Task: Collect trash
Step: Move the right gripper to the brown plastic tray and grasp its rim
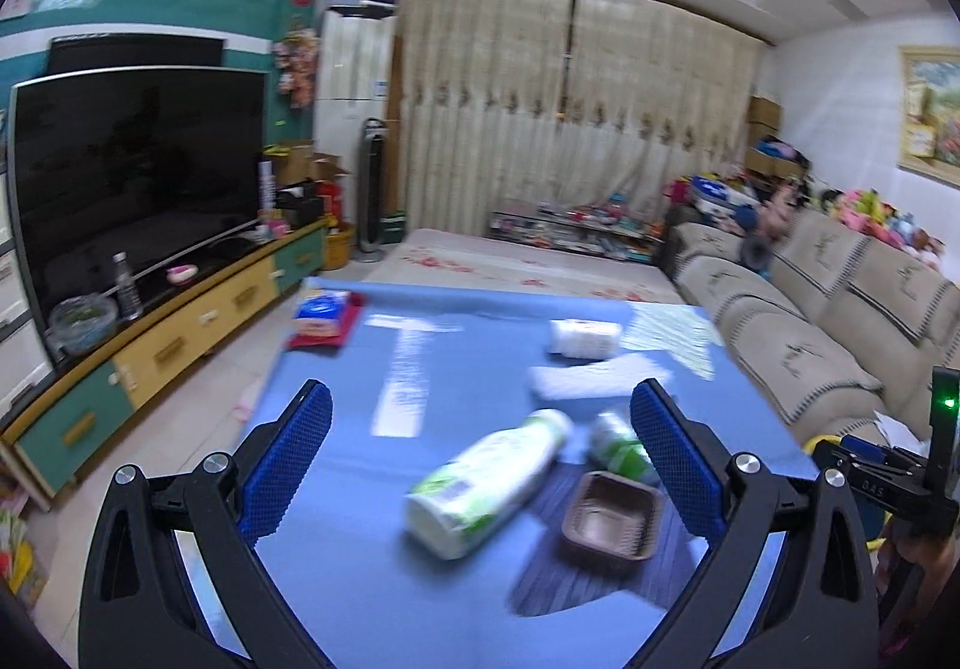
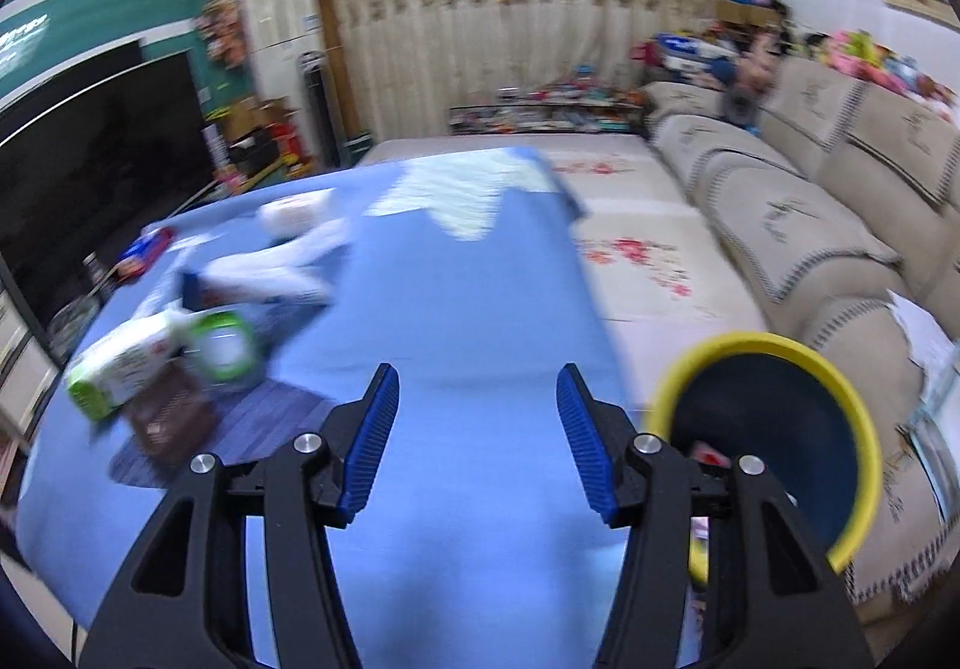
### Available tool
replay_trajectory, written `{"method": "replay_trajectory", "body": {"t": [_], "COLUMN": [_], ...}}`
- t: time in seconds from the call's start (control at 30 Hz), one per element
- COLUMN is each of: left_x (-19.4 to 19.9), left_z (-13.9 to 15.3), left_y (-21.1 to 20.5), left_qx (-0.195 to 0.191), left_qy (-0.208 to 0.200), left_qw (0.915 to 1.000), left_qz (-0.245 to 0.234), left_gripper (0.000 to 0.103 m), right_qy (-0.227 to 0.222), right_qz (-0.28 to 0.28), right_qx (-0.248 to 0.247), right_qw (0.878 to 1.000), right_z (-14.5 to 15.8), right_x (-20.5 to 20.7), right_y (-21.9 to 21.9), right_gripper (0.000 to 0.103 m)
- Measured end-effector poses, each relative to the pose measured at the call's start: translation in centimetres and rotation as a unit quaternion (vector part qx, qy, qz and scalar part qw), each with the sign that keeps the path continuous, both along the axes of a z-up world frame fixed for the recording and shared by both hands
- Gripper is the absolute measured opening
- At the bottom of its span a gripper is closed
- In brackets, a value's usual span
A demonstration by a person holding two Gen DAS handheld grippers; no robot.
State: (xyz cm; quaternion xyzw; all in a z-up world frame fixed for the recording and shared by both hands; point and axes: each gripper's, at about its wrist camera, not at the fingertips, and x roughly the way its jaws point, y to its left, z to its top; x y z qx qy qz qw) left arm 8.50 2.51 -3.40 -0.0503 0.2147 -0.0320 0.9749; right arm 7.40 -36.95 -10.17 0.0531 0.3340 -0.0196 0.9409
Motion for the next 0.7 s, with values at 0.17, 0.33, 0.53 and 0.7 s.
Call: {"method": "replay_trajectory", "body": {"t": [0.17, 0.33, 0.53, 0.7], "left_x": [-0.5, -0.4, 0.0, 0.4], "left_z": [-0.9, -1.8, -2.5, -2.8], "left_y": [3.1, 3.8, 3.1, 2.8], "left_qx": [-0.007, -0.012, -0.014, -0.020], "left_qy": [0.007, 0.015, 0.020, 0.028], "left_qw": [0.9996, 0.9995, 0.9995, 0.9993], "left_qz": [0.025, 0.023, 0.018, 0.014], "left_gripper": [0.098, 0.098, 0.098, 0.098], "right_qy": [0.013, 0.040, 0.079, 0.102], "right_qz": [0.085, 0.139, 0.169, 0.177], "right_qx": [0.003, -0.001, 0.011, 0.013], "right_qw": [0.996, 0.990, 0.982, 0.979], "right_z": [-0.1, -1.3, -2.9, -4.1], "right_x": [1.7, 3.6, 5.6, 6.2], "right_y": [6.6, 11.3, 14.0, 15.0], "right_gripper": [0.052, 0.050, 0.039, 0.035]}}
